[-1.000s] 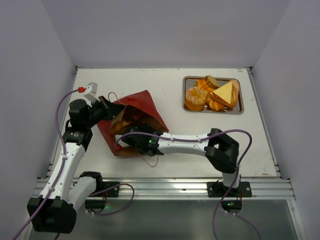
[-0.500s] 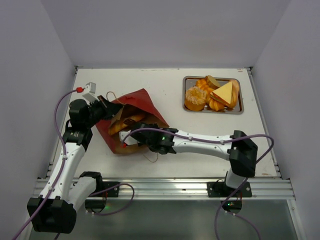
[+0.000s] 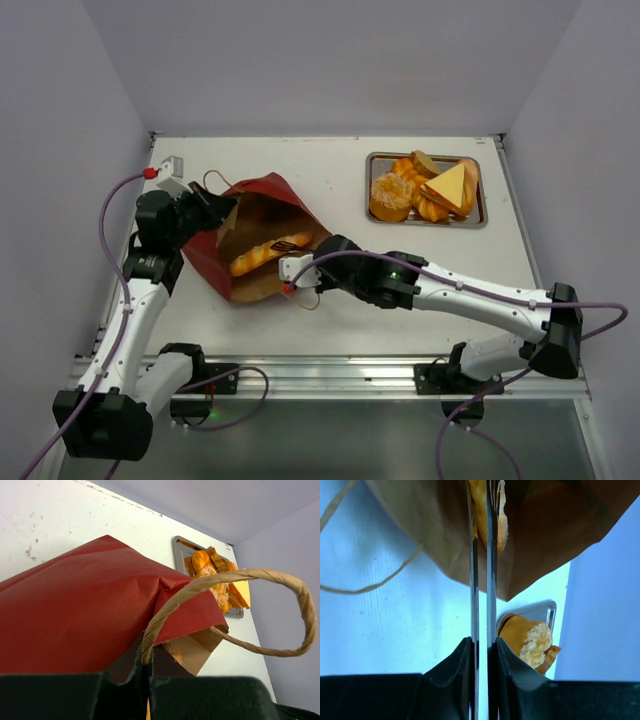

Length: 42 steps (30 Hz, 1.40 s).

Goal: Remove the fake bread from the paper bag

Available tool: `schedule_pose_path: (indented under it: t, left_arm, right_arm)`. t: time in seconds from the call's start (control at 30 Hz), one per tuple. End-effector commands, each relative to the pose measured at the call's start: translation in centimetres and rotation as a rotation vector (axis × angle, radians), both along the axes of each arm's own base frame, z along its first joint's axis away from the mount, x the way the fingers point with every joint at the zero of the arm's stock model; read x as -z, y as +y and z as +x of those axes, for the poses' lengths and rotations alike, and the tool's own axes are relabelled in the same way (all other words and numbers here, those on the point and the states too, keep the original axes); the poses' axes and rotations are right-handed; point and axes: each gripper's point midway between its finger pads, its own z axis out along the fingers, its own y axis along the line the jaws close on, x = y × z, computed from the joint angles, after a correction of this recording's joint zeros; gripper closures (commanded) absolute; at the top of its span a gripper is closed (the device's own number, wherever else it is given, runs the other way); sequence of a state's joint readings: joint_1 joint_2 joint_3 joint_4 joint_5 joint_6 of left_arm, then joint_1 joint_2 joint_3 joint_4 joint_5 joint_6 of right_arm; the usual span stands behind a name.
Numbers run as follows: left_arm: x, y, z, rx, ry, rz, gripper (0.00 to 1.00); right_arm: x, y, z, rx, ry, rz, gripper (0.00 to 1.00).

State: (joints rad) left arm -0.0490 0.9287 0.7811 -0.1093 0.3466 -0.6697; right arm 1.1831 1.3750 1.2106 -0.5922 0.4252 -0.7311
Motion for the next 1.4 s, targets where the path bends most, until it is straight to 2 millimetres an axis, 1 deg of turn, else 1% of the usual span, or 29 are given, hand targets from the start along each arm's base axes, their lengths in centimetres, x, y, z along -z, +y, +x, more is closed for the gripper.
schedule_pose_path:
  t: [0.0, 0.03, 0.1, 0.13, 0.17, 0.2, 0.23, 0.33, 0.4, 0.43, 0.5, 0.53, 0.6, 0.63, 0.67, 0.73, 0.8, 0.87, 0.9, 1.0, 1.03, 1.07, 1.1, 1.17, 1.2, 1.27, 1.3, 1.33, 1.37]
  left_arm:
    - [-1.8, 0.7, 0.6, -0.045, -0.023, 0.007, 1.00]
    - [-1.8, 0.8, 0.7, -0.053, -0.023, 0.009, 1.00]
    - [-1.8, 1.0, 0.9, -0.061, -0.021, 0.012, 1.00]
    - [-1.9, 0.9, 0.9, -0.060, -0.022, 0.010, 1.00]
    - [-1.9, 1.0, 1.0, -0.062, -0.020, 0.009, 1.00]
    - [-2.0, 1.0, 1.0, -0.064, -0.018, 0.007, 1.00]
    - [-2.2, 1.0, 1.1, -0.067, -0.024, 0.008, 1.00]
    - [-2.4, 1.3, 1.4, -0.082, -0.024, 0.012, 1.00]
    - [-2.6, 1.5, 1.5, -0.089, -0.022, 0.013, 1.00]
    - [-2.6, 1.5, 1.6, -0.092, -0.022, 0.014, 1.00]
    - [-2.9, 1.7, 1.8, -0.100, -0.026, 0.016, 1.00]
    - [-2.9, 1.8, 1.8, -0.102, -0.025, 0.019, 1.00]
    - [-3.0, 1.9, 2.0, -0.104, -0.024, 0.023, 1.00]
    - [-3.0, 2.0, 2.1, -0.105, -0.023, 0.026, 1.00]
    - [-3.2, 2.0, 2.1, -0.103, -0.025, 0.027, 1.00]
    - [-3.4, 2.1, 2.2, -0.100, -0.032, 0.031, 1.00]
    - [-3.7, 2.0, 2.2, -0.093, -0.040, 0.039, 1.00]
    - [-3.8, 2.0, 2.1, -0.088, -0.039, 0.043, 1.00]
    - [-3.8, 2.0, 2.1, -0.083, -0.042, 0.049, 1.00]
    - [-4.4, 1.9, 1.8, -0.071, -0.057, 0.057, 1.00]
    - [-4.4, 2.0, 1.7, -0.069, -0.057, 0.066, 1.00]
    - [-4.5, 2.0, 1.6, -0.065, -0.061, 0.070, 1.00]
    - [-4.5, 1.8, 1.4, -0.052, -0.063, 0.078, 1.00]
    - [-4.6, 1.8, 1.0, -0.042, -0.067, 0.085, 1.00]
    - [-4.6, 1.7, 0.8, -0.035, -0.070, 0.095, 1.00]
    - [-4.4, 1.6, 0.3, -0.026, -0.074, 0.102, 1.00]
    - [-4.2, 1.5, 0.1, -0.014, -0.074, 0.108, 1.00]
    - [-4.1, 1.5, -0.1, -0.010, -0.075, 0.111, 1.00]
    - [-3.7, 1.4, -0.4, -0.005, -0.072, 0.114, 1.00]
  right_arm:
    - [-1.3, -2.0, -0.7, -0.015, 0.030, 0.032, 1.00]
    - [-1.7, -2.7, -0.9, -0.014, 0.033, 0.048, 1.00]
    - [-2.2, -3.2, -1.2, -0.016, 0.051, 0.077, 1.00]
    - [-2.5, -3.7, -1.0, -0.005, 0.054, 0.088, 1.00]
    - [-3.4, -4.3, -1.1, -0.003, 0.051, 0.114, 1.00]
    - [-3.8, -4.4, -1.3, -0.006, 0.062, 0.135, 1.00]
    - [-4.6, -4.8, -1.1, 0.003, 0.062, 0.158, 1.00]
    - [-6.7, -5.9, -1.6, 0.005, 0.093, 0.241, 1.00]
    - [-8.7, -6.6, -2.1, 0.012, 0.113, 0.309, 1.00]
    - [-10.0, -7.1, -2.0, 0.016, 0.119, 0.355, 1.00]
    - [-11.1, -7.8, -2.1, 0.033, 0.134, 0.404, 1.00]
    - [-12.4, -8.6, -2.0, 0.041, 0.125, 0.446, 1.00]
    - [-13.1, -9.5, -2.0, 0.068, 0.128, 0.485, 1.00]
    - [-13.6, -10.5, -1.7, 0.097, 0.111, 0.508, 1.00]
    - [-13.9, -11.0, -1.6, 0.117, 0.106, 0.524, 1.00]
    - [-13.9, -12.5, -1.0, 0.174, 0.092, 0.539, 1.00]
    - [-14.3, -13.7, -0.7, 0.228, 0.075, 0.572, 1.00]
    - [-14.4, -15.3, 0.2, 0.308, 0.051, 0.596, 1.00]
    - [-14.4, -16.4, 0.9, 0.374, 0.036, 0.611, 1.00]
    - [-13.8, -18.0, 2.1, 0.482, 0.032, 0.637, 1.00]
    - [-13.4, -19.0, 2.8, 0.535, 0.033, 0.641, 1.00]
    - [-13.0, -19.4, 3.2, 0.569, 0.048, 0.653, 1.00]
    - [-12.2, -20.1, 4.2, 0.619, 0.071, 0.653, 1.00]
    - [-11.4, -20.9, 5.3, 0.680, 0.105, 0.670, 1.00]
    - [-10.6, -22.0, 6.4, 0.743, 0.123, 0.669, 1.00]
    - [-10.5, -22.2, 7.2, 0.769, 0.161, 0.705, 1.00]
    - [-9.8, -23.0, 8.0, 0.808, 0.178, 0.697, 1.00]
    - [-9.9, -23.6, 8.3, 0.839, 0.178, 0.692, 1.00]
    - [-9.6, -23.9, 8.6, 0.863, 0.190, 0.683, 1.00]
